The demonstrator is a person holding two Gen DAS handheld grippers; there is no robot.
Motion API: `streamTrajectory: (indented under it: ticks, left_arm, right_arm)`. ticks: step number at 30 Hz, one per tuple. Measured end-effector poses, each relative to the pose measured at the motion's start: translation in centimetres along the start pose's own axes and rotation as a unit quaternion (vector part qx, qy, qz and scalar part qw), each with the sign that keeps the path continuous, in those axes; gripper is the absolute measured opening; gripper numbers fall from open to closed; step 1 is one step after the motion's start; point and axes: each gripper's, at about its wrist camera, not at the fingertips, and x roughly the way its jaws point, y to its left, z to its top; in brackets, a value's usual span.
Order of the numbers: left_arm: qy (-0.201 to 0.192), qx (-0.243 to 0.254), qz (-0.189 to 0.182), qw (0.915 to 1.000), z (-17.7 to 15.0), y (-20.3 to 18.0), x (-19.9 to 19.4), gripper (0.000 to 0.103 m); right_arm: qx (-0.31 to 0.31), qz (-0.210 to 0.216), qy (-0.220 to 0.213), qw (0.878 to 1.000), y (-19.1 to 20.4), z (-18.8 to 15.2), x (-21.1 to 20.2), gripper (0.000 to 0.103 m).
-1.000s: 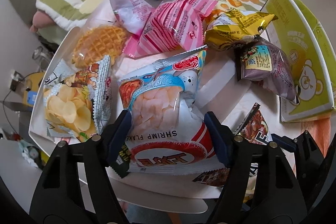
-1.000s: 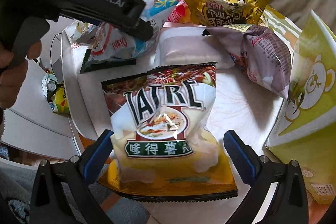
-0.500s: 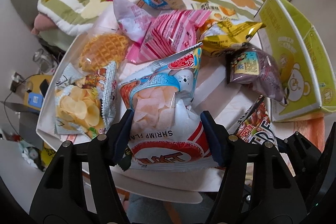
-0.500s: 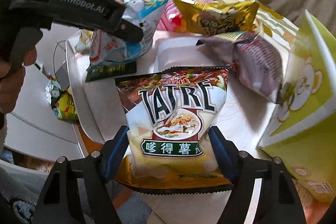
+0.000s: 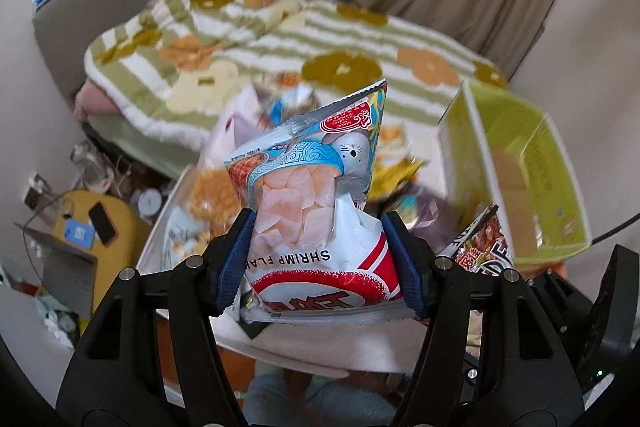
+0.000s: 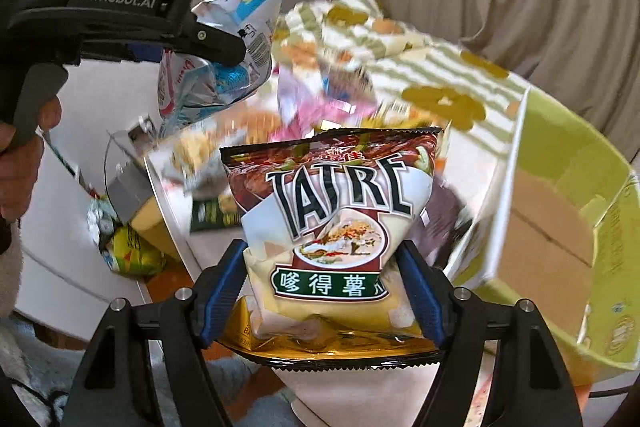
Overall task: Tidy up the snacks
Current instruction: 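Carry both bags over the yellow box and open both tools to drop them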
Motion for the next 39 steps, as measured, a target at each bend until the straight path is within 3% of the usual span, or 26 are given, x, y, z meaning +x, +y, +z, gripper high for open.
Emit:
streamTrajectory:
  ticks: [5, 9, 18, 25, 29, 35, 39]
  left_arm:
    - [-0.038, 0.017, -0.015, 0.9990, 2.6, -2.4, -2.6, 0.061]
    - [-0.052, 0.036, -0.038, 0.9973, 4.4, -5.4, -3.1, 0.061]
    - [-0.037, 0.105, -0.117, 0.9869, 7.6, -13.5, 0.2, 0.061]
    - [0.012, 0.166, -0.181, 0.9694, 9.2, -20.3, 5.3, 0.061]
    - [0.043, 0.208, -0.195, 0.9575, 9.2, -23.9, 8.3, 0.061]
    - [0.092, 0.276, -0.187, 0.9383, 7.8, -27.7, 13.3, 0.061]
    - [0.091, 0.315, -0.173, 0.9286, 6.8, -29.5, 14.5, 0.061]
  right_arm:
    - [0.025, -0.008, -0.040, 0.999, -1.8, 2.2, -3.2, 0.071]
    - [0.046, -0.042, -0.061, 0.996, -4.1, 3.5, -5.7, 0.071]
    - [0.135, -0.143, -0.066, 0.978, -11.3, 4.4, -8.6, 0.071]
    - [0.236, -0.210, -0.045, 0.948, -17.1, 2.6, -9.2, 0.071]
    - [0.285, -0.236, -0.035, 0.928, -19.6, 1.7, -9.2, 0.071]
    - [0.342, -0.261, -0.025, 0.903, -22.1, 0.5, -8.8, 0.071]
    - [0.367, -0.260, -0.017, 0.893, -22.8, -0.2, -8.3, 0.071]
